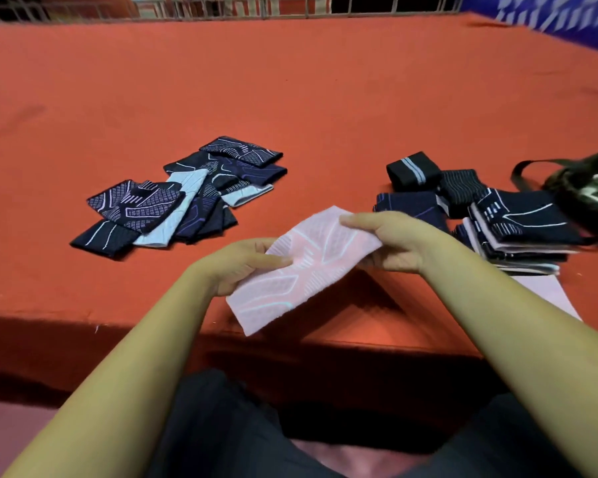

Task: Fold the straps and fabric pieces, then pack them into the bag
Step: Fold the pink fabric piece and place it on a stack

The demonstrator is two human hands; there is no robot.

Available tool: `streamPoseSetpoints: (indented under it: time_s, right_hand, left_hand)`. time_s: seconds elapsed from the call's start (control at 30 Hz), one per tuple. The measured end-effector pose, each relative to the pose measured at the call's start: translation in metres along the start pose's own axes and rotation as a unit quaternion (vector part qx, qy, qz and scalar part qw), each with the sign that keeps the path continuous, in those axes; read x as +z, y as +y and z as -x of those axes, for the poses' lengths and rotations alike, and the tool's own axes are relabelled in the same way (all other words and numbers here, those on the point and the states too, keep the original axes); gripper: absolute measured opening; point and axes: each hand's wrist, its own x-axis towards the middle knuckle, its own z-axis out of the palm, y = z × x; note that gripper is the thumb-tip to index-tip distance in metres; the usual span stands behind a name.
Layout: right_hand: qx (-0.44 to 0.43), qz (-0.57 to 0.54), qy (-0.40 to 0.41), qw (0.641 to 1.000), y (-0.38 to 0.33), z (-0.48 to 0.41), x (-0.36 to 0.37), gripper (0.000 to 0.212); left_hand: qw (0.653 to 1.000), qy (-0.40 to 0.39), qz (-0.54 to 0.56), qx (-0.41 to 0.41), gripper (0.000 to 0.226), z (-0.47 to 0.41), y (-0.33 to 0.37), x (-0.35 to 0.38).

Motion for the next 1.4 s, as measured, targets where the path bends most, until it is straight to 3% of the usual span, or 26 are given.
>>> streamPoseSetpoints:
  time_s: [0.1, 0.23, 0.33, 0.43, 0.5, 0.6, 0.73, 0.83, 0.9, 0.97, 1.1, 1.2, 1.23, 1.3, 1.33, 1.4]
  right_hand:
    - [-0.056, 0.041, 0.064, 0.996, 0.014, 0.000, -0.003, 0.017]
    - [-0.145, 0.087, 0.184, 0.968, 0.045, 0.001, -0.010, 0.015]
    - [-0.130, 0.097, 0.241, 0.957, 0.077, -0.001, -0.022, 0.015]
    - [-0.106, 0.115, 0.272, 0.950, 0.100, -0.001, -0.034, 0.015]
    - [-0.102, 0.141, 0.293, 0.940, 0.104, 0.002, -0.040, 0.013]
    - [-0.116, 0.144, 0.302, 0.935, 0.102, 0.009, -0.045, 0.012]
    - [-0.112, 0.110, 0.287, 0.945, 0.100, 0.018, -0.044, 0.037]
    - [-0.063, -0.041, 0.239, 0.968, 0.100, 0.022, -0.040, 0.014]
    - [-0.044, -0.076, 0.216, 0.973, 0.101, 0.025, -0.040, 0.012]
    - [-0.072, -0.020, 0.222, 0.972, 0.104, 0.026, -0.043, 0.011]
    - [-0.125, 0.034, 0.264, 0.956, 0.112, 0.028, -0.045, 0.039]
    - [-0.134, 0.017, 0.248, 0.959, 0.117, 0.026, -0.047, 0.009]
    - [-0.120, 0.008, 0.242, 0.963, 0.118, 0.026, -0.048, 0.030]
    - [-0.107, 0.024, 0.222, 0.969, 0.119, 0.027, -0.050, 0.063]
    - [-0.124, 0.051, 0.222, 0.966, 0.119, 0.028, -0.049, 0.063]
    - [-0.152, 0.103, 0.227, 0.957, 0.120, 0.030, -0.045, 0.034]
  left_hand:
    - [0.997, 0.002, -0.052, -0.056, 0.032, -0.005, -0.004, -0.008]
    - [0.995, 0.045, -0.031, -0.084, 0.025, -0.003, -0.021, -0.017]
    - [0.988, 0.135, 0.015, -0.073, 0.003, -0.007, -0.034, -0.005]
    - [0.964, 0.258, 0.065, -0.027, 0.007, -0.016, -0.041, 0.016]
    - [0.968, 0.248, 0.034, -0.019, 0.015, -0.015, -0.043, 0.032]
    - [0.975, 0.205, -0.087, -0.004, 0.018, -0.008, -0.045, 0.046]
    - [0.957, 0.241, -0.158, 0.040, 0.017, -0.006, -0.031, 0.053]
    - [0.960, 0.238, -0.133, 0.059, 0.014, -0.003, -0.012, 0.064]
    - [0.967, 0.214, -0.118, 0.070, 0.025, -0.002, -0.002, 0.072]
    - [0.968, 0.202, -0.125, 0.077, 0.027, -0.004, 0.004, 0.086]
    - [0.977, 0.158, -0.122, 0.076, 0.029, -0.016, 0.003, 0.125]
    - [0.986, 0.100, -0.109, 0.078, 0.031, -0.029, -0.009, 0.138]
    - [0.985, 0.097, -0.113, 0.090, 0.026, -0.031, -0.012, 0.140]
    - [0.980, 0.120, -0.097, 0.122, 0.021, -0.035, -0.019, 0.139]
    - [0.976, 0.146, -0.085, 0.139, 0.024, -0.035, -0.022, 0.139]
    - [0.945, 0.233, -0.137, 0.185, 0.022, -0.035, -0.031, 0.132]
